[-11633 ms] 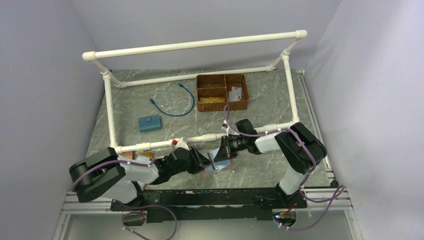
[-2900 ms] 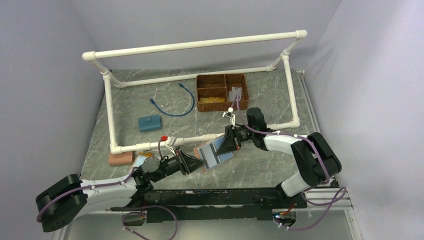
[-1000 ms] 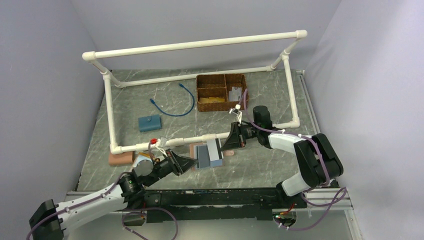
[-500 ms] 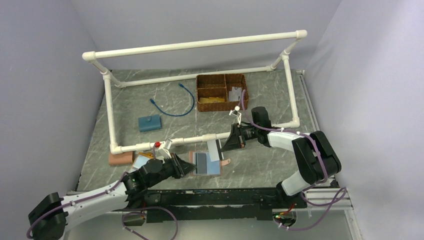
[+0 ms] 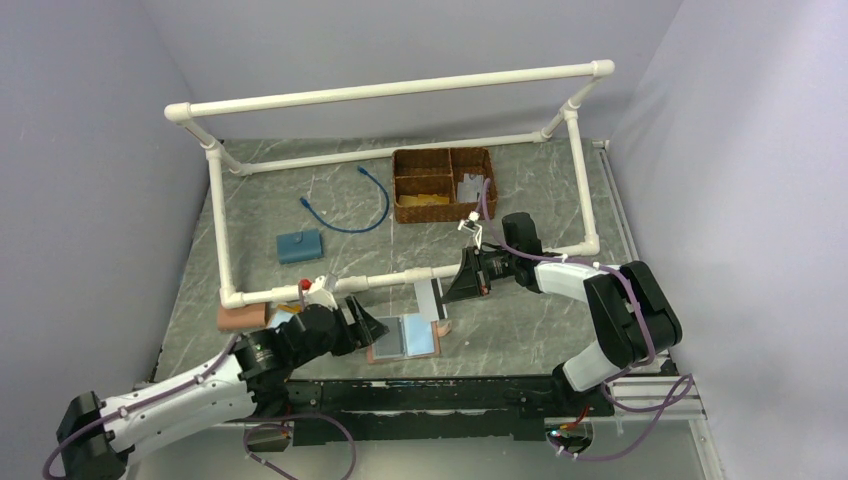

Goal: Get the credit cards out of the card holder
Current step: Remove the credit card from the card holder.

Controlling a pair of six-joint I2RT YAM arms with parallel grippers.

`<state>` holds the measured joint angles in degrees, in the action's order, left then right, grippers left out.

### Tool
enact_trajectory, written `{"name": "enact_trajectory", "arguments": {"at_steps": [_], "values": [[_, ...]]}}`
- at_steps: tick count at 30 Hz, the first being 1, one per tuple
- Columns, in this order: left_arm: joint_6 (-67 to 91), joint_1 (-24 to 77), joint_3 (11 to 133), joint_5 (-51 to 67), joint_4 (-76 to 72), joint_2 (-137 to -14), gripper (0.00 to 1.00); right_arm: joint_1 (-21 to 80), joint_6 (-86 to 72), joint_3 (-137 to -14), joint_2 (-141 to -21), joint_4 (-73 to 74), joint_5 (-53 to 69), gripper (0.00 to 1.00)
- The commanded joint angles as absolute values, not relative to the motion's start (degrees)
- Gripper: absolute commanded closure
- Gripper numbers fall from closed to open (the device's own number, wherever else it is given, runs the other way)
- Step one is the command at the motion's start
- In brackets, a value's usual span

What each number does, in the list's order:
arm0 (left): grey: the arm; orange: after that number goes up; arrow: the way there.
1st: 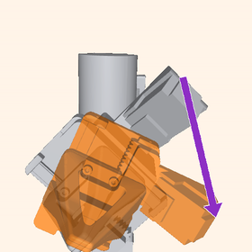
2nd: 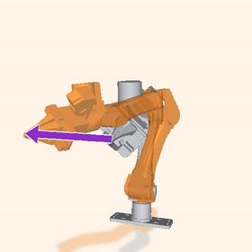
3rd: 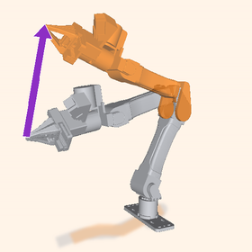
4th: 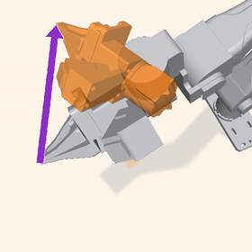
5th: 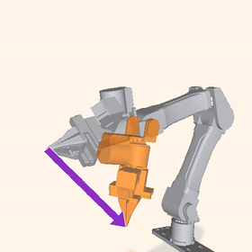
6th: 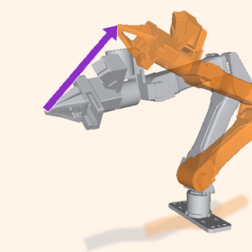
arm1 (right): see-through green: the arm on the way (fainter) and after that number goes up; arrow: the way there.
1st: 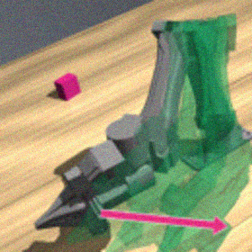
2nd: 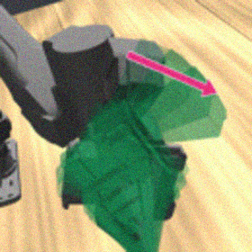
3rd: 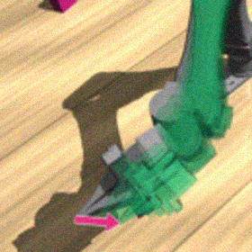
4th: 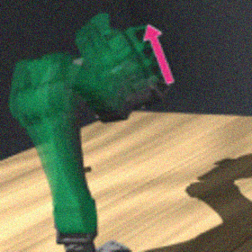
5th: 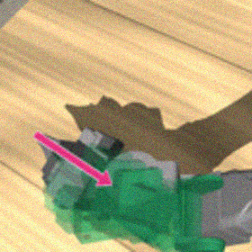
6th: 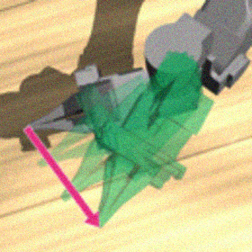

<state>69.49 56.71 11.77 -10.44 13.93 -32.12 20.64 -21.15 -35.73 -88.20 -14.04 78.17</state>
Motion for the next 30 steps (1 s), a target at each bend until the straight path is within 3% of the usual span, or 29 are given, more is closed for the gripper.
{"name": "enact_trajectory", "arguments": {"at_steps": [1,5,9,19,30], "values": [[61.59,56.87,20.33,-12.06,25.49,-32.07,0.18,20.42,-18.98,-37.76,-88.43,-14.22,78.88,1.00],[52.84,56.87,21.02,-6.14,18.14,-29.55,0.18,20.54,-19.14,-37.90,-88.56,-14.36,79.37,1.00],[46.62,56.87,16.22,-2.12,0.07,-29.70,0.16,20.89,-19.63,-37.88,-88.47,-15.14,79.75,1.00],[41.88,56.85,17.32,-0.54,-26.34,-51.36,0.18,21.94,-20.20,-37.93,-87.85,-15.82,80.50,1.00],[43.77,56.65,17.28,2.19,-41.19,-61.65,0.54,22.26,-19.96,-38.03,-87.73,-15.73,80.99,1.00]]}}
